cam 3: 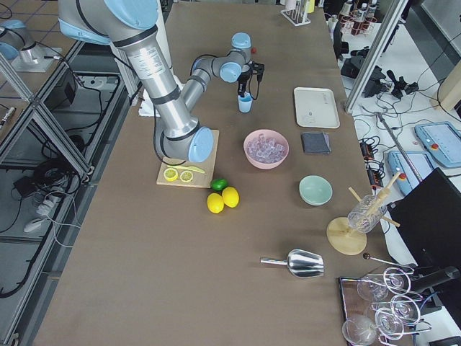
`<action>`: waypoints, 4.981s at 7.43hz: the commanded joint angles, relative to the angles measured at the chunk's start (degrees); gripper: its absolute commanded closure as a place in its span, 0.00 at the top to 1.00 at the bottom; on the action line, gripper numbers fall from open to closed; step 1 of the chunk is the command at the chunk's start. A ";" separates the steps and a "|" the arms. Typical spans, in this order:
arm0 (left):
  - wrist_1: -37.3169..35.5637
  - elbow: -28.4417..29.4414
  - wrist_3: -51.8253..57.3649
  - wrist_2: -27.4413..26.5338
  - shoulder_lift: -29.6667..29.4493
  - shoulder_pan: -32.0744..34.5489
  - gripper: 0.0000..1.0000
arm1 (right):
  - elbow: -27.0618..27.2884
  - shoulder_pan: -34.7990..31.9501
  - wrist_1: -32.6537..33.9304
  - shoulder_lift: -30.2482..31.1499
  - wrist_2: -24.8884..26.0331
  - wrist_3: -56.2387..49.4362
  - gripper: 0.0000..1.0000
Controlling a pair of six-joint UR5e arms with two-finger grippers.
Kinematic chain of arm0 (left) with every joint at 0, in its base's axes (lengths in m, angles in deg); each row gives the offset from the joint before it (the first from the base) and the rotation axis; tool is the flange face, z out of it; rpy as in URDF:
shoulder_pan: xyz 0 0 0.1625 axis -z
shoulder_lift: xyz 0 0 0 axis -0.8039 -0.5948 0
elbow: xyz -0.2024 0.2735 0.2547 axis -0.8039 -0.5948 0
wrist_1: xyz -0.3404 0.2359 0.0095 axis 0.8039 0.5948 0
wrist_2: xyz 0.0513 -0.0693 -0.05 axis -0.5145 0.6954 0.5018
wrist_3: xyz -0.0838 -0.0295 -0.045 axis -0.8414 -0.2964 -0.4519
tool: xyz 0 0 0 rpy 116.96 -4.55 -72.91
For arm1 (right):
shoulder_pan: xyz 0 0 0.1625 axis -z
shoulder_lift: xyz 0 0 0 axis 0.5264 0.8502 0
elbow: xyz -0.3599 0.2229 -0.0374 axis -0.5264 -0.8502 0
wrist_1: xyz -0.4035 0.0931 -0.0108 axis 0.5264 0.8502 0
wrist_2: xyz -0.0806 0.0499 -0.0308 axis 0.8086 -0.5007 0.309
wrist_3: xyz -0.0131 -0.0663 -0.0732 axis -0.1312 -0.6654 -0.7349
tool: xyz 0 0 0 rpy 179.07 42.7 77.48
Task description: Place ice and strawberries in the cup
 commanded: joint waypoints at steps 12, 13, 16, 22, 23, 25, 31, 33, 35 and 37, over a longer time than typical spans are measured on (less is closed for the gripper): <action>0.02 -1.76 -0.18 1.91 2.16 1.79 0.97 | -8.95 -23.02 5.55 6.07 -7.06 -56.11 0.80; 0.02 -1.76 -0.26 1.91 2.16 1.79 0.98 | -9.04 -23.11 5.64 6.41 -7.14 -58.23 0.78; 0.02 -1.67 -0.26 1.91 2.16 1.79 0.98 | -10.54 -22.06 5.29 7.47 -6.79 -60.18 0.76; -0.07 -2.46 -0.35 1.91 2.16 1.87 0.98 | -10.54 -21.97 5.29 8.97 -7.41 -59.48 0.73; -0.07 -2.46 -0.26 1.91 2.16 1.87 0.98 | -10.80 -21.88 5.29 8.97 -7.41 -59.56 0.71; -0.24 -2.55 -0.26 1.82 1.90 1.87 0.98 | -11.15 -21.88 5.29 8.97 -7.41 -59.57 0.70; -0.42 -3.34 -0.35 1.82 2.07 2.40 0.98 | -10.54 -21.97 5.38 9.58 -7.67 -59.48 0.15; -0.42 -3.26 -0.26 1.82 2.16 2.75 0.98 | -10.19 -22.06 5.29 9.58 -8.54 -59.56 0.00; -0.42 -3.17 -0.26 1.91 2.16 2.84 0.98 | -9.92 -22.14 5.38 9.58 -8.81 -59.57 0.00; -0.42 -3.08 -0.26 1.91 2.16 2.75 0.98 | -8.17 -23.89 6.08 9.58 -10.99 -59.65 0.00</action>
